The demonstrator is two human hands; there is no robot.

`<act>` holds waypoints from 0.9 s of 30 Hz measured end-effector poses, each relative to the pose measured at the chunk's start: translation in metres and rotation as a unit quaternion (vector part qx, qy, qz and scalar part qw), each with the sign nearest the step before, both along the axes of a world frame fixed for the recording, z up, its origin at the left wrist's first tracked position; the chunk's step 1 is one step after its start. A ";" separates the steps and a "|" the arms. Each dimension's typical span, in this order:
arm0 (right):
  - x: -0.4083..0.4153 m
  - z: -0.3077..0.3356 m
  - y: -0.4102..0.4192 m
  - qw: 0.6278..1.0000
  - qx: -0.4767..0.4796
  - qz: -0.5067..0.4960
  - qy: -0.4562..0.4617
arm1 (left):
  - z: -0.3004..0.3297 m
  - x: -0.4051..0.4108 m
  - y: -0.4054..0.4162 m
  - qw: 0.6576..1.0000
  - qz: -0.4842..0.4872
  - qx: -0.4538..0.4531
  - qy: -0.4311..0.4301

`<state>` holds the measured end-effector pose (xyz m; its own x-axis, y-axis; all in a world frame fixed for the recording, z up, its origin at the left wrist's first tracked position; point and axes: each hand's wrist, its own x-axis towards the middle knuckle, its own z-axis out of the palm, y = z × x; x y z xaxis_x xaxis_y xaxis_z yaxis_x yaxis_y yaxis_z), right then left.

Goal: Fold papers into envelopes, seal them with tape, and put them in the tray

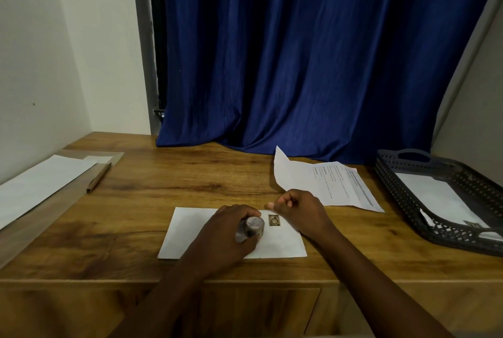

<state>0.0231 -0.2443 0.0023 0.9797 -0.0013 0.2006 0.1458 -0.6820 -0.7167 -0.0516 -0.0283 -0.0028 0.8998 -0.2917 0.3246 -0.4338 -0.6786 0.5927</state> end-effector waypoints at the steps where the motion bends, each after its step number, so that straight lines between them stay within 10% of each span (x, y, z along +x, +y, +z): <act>1: -0.001 0.000 0.000 1.000 -0.007 -0.001 -0.003 | 0.000 0.000 0.000 1.000 0.001 0.000 -0.001; 12: -0.011 0.012 -0.009 0.997 0.072 0.011 -0.028 | 0.004 -0.003 0.001 1.000 0.002 -0.018 -0.001; 27: 0.027 0.066 0.016 0.931 -0.213 0.217 0.201 | 0.006 -0.010 -0.001 1.000 -0.011 -0.014 -0.010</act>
<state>0.0497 -0.2285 0.0687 0.8653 0.4086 -0.2904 0.2529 -0.8561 -0.4508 -0.0615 -0.0288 0.0029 0.8866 -0.3013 0.3508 -0.4600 -0.6530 0.6017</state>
